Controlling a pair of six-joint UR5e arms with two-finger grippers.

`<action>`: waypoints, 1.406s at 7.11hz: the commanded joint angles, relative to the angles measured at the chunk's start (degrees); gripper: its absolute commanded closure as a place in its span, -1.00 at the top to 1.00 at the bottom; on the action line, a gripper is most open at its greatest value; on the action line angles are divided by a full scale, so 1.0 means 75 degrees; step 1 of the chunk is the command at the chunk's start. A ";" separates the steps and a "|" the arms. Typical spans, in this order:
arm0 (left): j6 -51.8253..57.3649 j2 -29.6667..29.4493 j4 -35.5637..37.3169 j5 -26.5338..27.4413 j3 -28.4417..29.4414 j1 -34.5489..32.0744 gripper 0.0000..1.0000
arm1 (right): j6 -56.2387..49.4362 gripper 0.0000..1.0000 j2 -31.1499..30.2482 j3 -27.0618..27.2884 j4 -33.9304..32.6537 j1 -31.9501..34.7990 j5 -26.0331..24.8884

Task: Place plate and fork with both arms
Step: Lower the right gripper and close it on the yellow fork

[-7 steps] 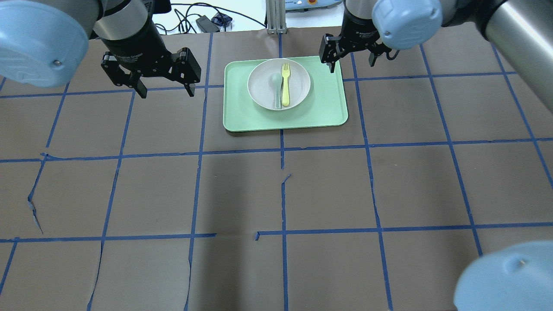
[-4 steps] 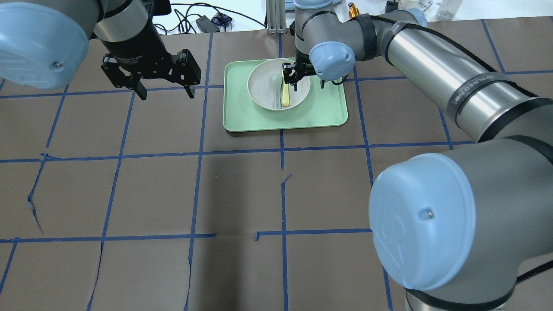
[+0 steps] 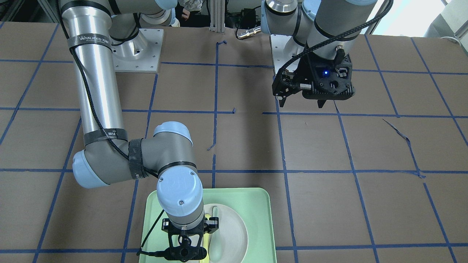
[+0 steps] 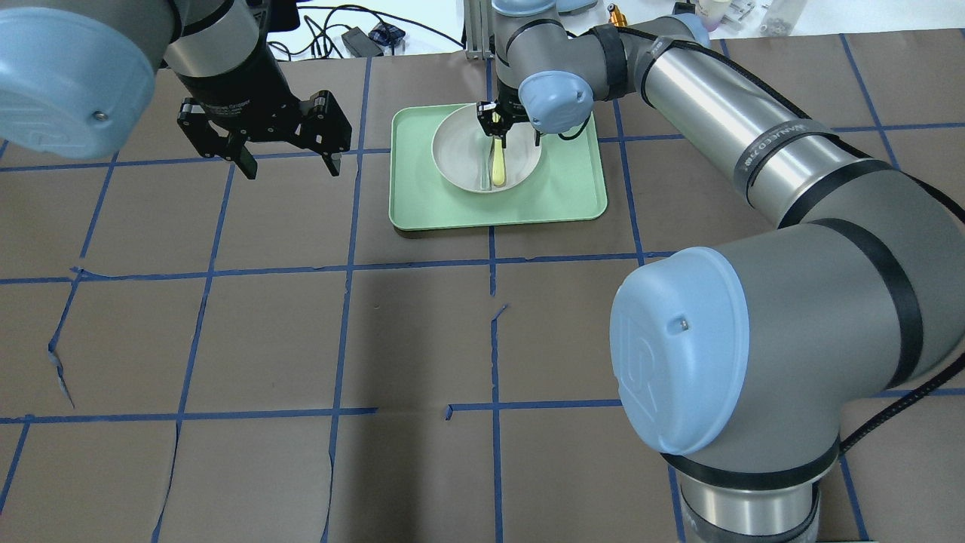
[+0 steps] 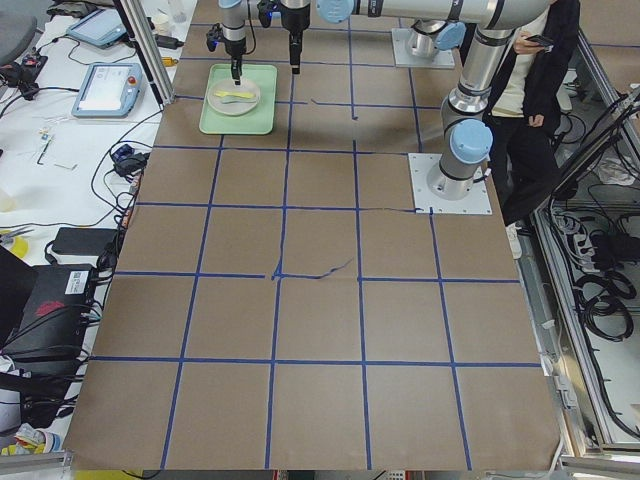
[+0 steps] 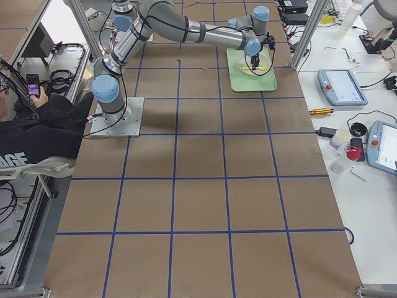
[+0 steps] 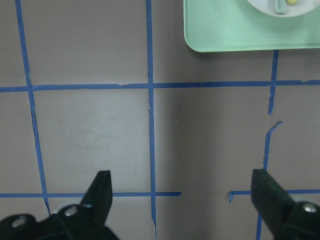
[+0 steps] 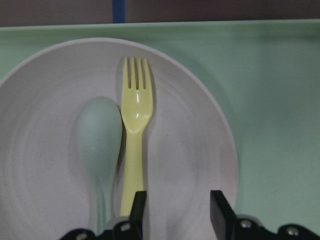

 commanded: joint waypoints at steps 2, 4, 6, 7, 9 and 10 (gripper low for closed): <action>-0.0003 -0.0003 0.0032 -0.0004 -0.0054 0.0000 1.00 | 0.0057 0.03 0.0149 -0.0029 -0.0003 0.0044 0.0630; -0.0003 -0.0003 0.0032 0.0008 -0.0054 0.0000 1.00 | 0.0045 0.02 0.0160 -0.0017 -0.0015 0.0115 0.0584; -0.0003 -0.0015 0.0032 -0.0004 -0.0054 0.0000 1.00 | 0.0010 0.00 0.0277 -0.0005 -0.0143 0.0115 0.0502; -0.0003 -0.0015 0.0032 -0.0004 -0.0066 0.0000 1.00 | 0.0010 0.00 0.0336 -0.0017 -0.0190 0.0115 0.0479; -0.0015 -0.0015 0.0044 -0.0004 -0.0054 0.0000 1.00 | 0.0057 0.00 0.0348 -0.0017 -0.0203 0.0115 0.0467; -0.0015 -0.0026 0.0044 -0.0004 -0.0054 0.0000 1.00 | 0.0069 -0.07 0.0348 -0.0017 -0.0237 0.0115 0.0467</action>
